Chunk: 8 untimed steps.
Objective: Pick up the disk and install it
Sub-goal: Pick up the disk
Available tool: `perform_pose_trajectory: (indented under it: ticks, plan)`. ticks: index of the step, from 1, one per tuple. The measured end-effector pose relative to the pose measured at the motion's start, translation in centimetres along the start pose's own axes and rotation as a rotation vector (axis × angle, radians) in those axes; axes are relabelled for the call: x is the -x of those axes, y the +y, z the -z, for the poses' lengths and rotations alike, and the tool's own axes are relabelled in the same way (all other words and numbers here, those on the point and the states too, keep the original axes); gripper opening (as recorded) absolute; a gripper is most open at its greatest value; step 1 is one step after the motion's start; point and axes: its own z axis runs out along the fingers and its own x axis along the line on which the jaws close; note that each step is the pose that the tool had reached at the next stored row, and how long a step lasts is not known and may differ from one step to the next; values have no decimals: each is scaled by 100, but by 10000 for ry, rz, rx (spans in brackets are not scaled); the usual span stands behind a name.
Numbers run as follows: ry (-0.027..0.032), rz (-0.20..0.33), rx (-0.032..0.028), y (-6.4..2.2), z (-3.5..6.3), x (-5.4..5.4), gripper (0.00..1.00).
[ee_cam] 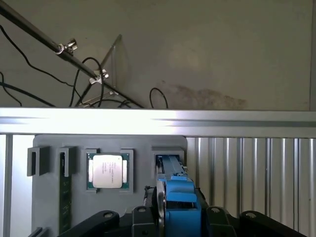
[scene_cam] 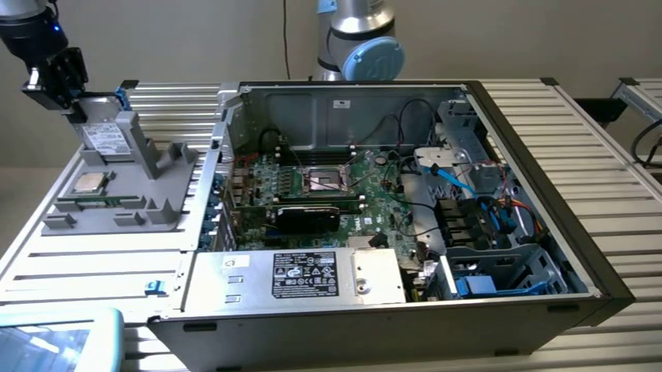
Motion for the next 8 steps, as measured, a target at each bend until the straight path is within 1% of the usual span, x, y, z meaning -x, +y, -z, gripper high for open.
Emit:
perform_pose_trajectory:
  ticks: [5, 8]
  plan:
    - [64, -1, -4, 1, 14, 0, 38]
    - [87, -3, 0, 1, 15, 1, 38]
